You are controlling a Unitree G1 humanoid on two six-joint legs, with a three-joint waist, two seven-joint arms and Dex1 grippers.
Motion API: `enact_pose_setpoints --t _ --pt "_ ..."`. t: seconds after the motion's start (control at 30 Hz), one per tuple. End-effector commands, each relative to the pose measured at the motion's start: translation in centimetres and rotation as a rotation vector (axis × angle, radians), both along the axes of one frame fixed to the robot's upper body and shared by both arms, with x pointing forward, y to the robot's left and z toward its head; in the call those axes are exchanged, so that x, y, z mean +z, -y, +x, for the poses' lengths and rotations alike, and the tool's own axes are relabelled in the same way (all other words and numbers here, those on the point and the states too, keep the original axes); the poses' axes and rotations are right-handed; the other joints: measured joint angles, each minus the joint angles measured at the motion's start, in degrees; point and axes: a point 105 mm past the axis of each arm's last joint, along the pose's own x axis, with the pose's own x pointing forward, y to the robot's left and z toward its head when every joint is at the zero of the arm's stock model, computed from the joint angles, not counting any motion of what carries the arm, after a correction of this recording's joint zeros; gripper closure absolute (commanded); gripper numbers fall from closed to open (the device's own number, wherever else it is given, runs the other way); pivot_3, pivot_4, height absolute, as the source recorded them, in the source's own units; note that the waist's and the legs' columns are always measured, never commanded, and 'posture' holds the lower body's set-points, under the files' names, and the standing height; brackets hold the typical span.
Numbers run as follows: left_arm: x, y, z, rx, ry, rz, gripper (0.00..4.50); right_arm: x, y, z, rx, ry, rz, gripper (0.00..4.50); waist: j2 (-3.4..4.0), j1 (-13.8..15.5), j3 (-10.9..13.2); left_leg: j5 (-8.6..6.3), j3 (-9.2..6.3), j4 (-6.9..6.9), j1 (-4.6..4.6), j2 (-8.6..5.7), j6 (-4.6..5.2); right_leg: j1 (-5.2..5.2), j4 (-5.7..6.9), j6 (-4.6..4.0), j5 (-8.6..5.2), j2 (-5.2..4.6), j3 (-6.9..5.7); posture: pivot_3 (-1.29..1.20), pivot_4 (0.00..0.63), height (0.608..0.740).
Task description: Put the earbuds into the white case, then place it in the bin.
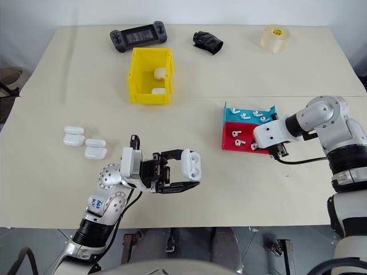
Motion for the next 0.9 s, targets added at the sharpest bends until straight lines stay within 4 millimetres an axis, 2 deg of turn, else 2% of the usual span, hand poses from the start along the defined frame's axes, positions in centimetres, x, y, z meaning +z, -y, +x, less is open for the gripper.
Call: enact_pose_setpoints --t 0.03,0.13,0.23,0.4,0.57,0.7,0.9 --pt "0.8 -0.3 -0.3 0.001 0.046 -0.022 1.57 1.5 0.0 0.1 -0.031 0.043 0.077 3.9 0.0 0.01 0.0 0.0 0.0 0.0 0.0 0.0 0.0 0.0 0.0 0.0 0.0 0.0 0.0 0.0 0.15 0.74" --pt "0.7 -0.7 0.1 0.012 0.051 -0.015 1.57 3.2 0.0 -0.1 -0.074 0.073 0.189 3.9 0.01 0.12 0.01 0.0 -0.02 0.01 -0.01 0.01 0.0 0.0 0.01 0.0 0.0 -0.01 -0.01 0.0 0.15 0.74" --pt "0.6 -1.2 0.5 -0.001 0.045 -0.002 1.57 5.4 -0.6 -1.6 -0.147 0.055 0.392 3.9 0.04 0.41 0.02 0.0 -0.05 0.02 -0.02 0.1 0.0 0.0 0.02 0.0 0.0 -0.02 -0.03 0.0 0.15 0.74" --pt "1.3 -1.4 1.6 -0.019 -0.001 -0.039 1.57 8.2 -4.1 -5.6 -0.176 -0.036 0.818 3.9 0.05 0.36 0.03 -0.02 -0.18 0.12 -0.1 0.23 0.01 0.02 0.07 0.0 0.01 -0.04 -0.18 0.0 0.15 0.74" --pt "2.2 -0.9 3.0 -0.049 0.0 -0.046 1.57 8.7 -7.7 -9.0 -0.228 -0.165 1.218 3.9 0.04 0.38 0.03 -0.04 -0.29 0.19 -0.1 0.27 -0.03 0.08 0.12 0.0 0.01 -0.02 -0.29 0.0 0.15 0.74" --pt "2.3 -1.1 3.5 -0.078 -0.003 -0.013 1.57 6.8 -8.5 -9.9 -0.318 -0.158 1.262 3.9 0.05 0.36 0.03 -0.05 -0.23 0.17 -0.1 -0.06 0.0 0.04 0.15 0.0 0.01 -0.03 -0.23 0.0 0.15 0.74" --pt "1.8 -1.8 3.2 -0.065 -0.01 0.002 1.57 6.1 -5.9 -9.3 -0.412 -0.112 1.206 3.9 0.04 0.31 0.03 -0.08 -0.2 0.16 -0.07 -0.05 0.05 0.04 0.15 0.02 0.01 -0.02 -0.19 0.0 0.15 0.74"
